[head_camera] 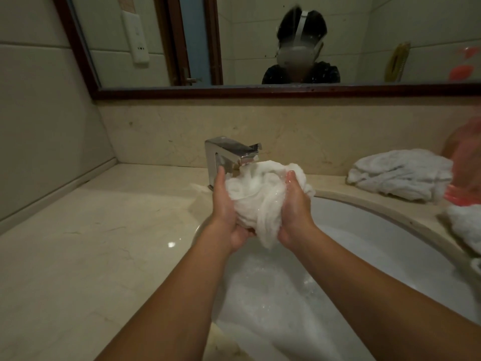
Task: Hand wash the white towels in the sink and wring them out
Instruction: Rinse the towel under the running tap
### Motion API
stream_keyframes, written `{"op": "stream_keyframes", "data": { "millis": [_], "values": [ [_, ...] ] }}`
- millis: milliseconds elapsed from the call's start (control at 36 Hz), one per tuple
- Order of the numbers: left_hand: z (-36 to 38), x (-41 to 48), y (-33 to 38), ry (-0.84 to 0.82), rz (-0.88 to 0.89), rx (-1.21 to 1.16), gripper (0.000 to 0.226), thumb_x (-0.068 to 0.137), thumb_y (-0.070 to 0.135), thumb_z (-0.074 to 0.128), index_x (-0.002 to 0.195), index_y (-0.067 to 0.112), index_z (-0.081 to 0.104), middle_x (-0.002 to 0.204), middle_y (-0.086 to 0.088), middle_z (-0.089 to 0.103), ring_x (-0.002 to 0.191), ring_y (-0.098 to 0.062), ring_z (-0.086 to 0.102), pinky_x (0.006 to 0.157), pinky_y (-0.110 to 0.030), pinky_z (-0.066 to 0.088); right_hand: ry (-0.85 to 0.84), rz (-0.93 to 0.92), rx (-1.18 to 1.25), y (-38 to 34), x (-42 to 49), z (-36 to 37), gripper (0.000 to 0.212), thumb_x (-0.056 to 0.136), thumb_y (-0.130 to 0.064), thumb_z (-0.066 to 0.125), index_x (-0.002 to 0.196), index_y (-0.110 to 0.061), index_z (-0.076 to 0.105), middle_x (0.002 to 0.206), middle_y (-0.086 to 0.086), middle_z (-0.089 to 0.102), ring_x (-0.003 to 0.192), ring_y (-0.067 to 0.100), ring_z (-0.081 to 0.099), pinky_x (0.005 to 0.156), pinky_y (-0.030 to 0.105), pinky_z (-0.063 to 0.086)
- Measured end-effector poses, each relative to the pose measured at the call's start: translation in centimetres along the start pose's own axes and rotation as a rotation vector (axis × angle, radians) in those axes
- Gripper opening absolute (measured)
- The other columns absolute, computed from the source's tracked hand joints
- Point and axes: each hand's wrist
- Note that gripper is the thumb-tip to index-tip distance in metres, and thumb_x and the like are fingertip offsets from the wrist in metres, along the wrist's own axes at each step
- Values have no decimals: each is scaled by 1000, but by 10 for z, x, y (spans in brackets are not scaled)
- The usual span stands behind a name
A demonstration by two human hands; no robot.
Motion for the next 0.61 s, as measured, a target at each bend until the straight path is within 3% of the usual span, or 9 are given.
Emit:
{"op": "stream_keyframes", "data": {
  "millis": [83, 194, 306, 361, 444, 500, 556, 611],
  "values": [
    [-4, 1, 2, -52, -12, -78, 90, 92, 87, 35, 119, 15, 82, 125, -19, 75, 115, -42, 72, 115, -58, 45, 2, -82, -78, -3, -5, 1, 79, 78, -66, 66, 146, -29, 49, 128, 10, 72, 110, 31, 74, 98, 56, 60],
    [-1, -3, -2, -9, 69, -71, 77, 93, 75, 54, 129, 11, 74, 124, -20, 75, 113, -42, 73, 110, -60, 50, -138, -195, -232, -10, -11, -2, 46, 83, -55, 69, 127, -41, 63, 117, 4, 78, 106, 29, 77, 97, 59, 60],
    [3, 1, -8, 184, 280, 59, 70, 72, 73, 80, 119, 22, 76, 108, -9, 81, 98, -34, 79, 91, -57, 62, -225, -165, -170, -8, -15, 3, 72, 77, -68, 79, 136, -33, 59, 119, 9, 79, 103, 33, 79, 95, 59, 62],
    [6, 1, -11, 243, 347, 136, 63, 72, 78, 78, 112, 30, 76, 100, 1, 82, 92, -23, 80, 85, -50, 65, -245, -186, -190, -8, -20, 7, 75, 77, -73, 79, 138, -33, 58, 119, 7, 79, 102, 30, 80, 93, 56, 63],
    [11, -4, -13, 281, 392, 216, 54, 86, 76, 67, 117, 31, 74, 99, 4, 80, 89, -16, 78, 79, -38, 65, -228, -225, -228, -3, -26, 11, 70, 80, -72, 79, 135, -34, 59, 116, 2, 79, 101, 24, 80, 93, 51, 64],
    [14, -7, -11, 308, 383, 216, 52, 89, 73, 65, 116, 29, 73, 94, 6, 77, 82, -11, 74, 64, -26, 59, -177, -263, -264, 0, -30, 13, 62, 84, -70, 77, 132, -35, 60, 112, -1, 79, 98, 20, 80, 90, 49, 65],
    [15, -9, -11, 327, 386, 235, 45, 89, 71, 65, 104, 29, 72, 81, 11, 72, 70, -3, 68, 54, -19, 51, -129, -309, -310, 4, -33, 15, 53, 89, -69, 72, 129, -37, 59, 108, -5, 78, 95, 16, 79, 88, 46, 66],
    [15, -9, -12, 330, 398, 254, 44, 88, 71, 67, 98, 29, 73, 78, 9, 74, 72, -5, 72, 57, -20, 54, -70, -337, -334, 6, -34, 15, 45, 93, -67, 68, 127, -39, 57, 103, -10, 75, 91, 12, 76, 82, 38, 64]
  ]
}}
Point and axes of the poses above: each hand's wrist, its own x-axis towards the middle knuckle, its own z-axis out of the palm, y = z × x
